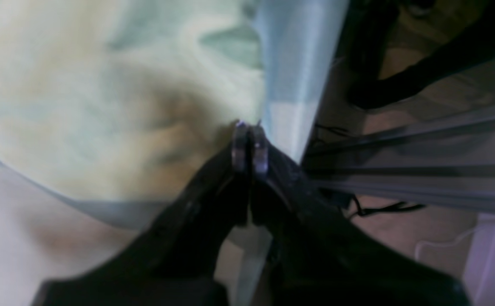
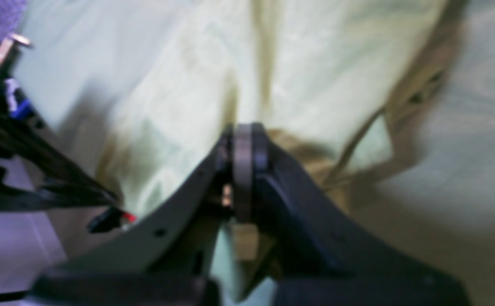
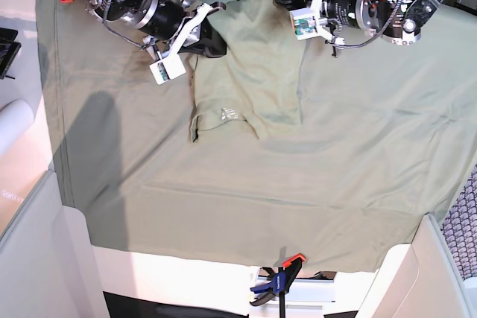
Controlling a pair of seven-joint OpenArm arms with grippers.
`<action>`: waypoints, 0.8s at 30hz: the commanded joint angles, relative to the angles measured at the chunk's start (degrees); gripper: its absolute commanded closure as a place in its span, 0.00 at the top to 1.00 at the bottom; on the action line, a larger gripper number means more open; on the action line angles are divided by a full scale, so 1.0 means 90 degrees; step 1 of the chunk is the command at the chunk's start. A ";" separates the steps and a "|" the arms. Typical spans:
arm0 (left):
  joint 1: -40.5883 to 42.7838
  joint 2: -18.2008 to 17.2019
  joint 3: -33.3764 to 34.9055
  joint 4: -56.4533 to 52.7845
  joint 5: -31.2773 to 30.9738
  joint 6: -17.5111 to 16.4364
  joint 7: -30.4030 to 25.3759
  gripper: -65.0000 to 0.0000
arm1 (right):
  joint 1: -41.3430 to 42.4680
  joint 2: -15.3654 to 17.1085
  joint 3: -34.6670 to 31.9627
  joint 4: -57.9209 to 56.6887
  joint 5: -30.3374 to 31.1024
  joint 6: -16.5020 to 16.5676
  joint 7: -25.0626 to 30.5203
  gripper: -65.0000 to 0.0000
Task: Fold the T-shirt properly
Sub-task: 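Lower the shirt onto the table and open both grippers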
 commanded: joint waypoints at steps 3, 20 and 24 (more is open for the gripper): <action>0.0187 -0.0080 -0.0034 0.0301 -0.0119 -0.0033 -0.0066 0.00 | -0.0168 0.0012 0.0005 0.0267 0.0148 0.0097 0.0078 0.00; 0.0223 -0.0471 -0.0034 0.0328 0.1076 -0.0033 -0.0267 0.00 | -0.0308 0.0012 0.0005 0.0384 0.0034 0.0092 0.0104 0.00; 0.0206 -0.0566 -0.0034 0.0143 0.1231 -0.0033 -0.0340 0.00 | -0.0308 0.0012 0.0005 0.0384 0.0032 0.0092 0.0104 0.00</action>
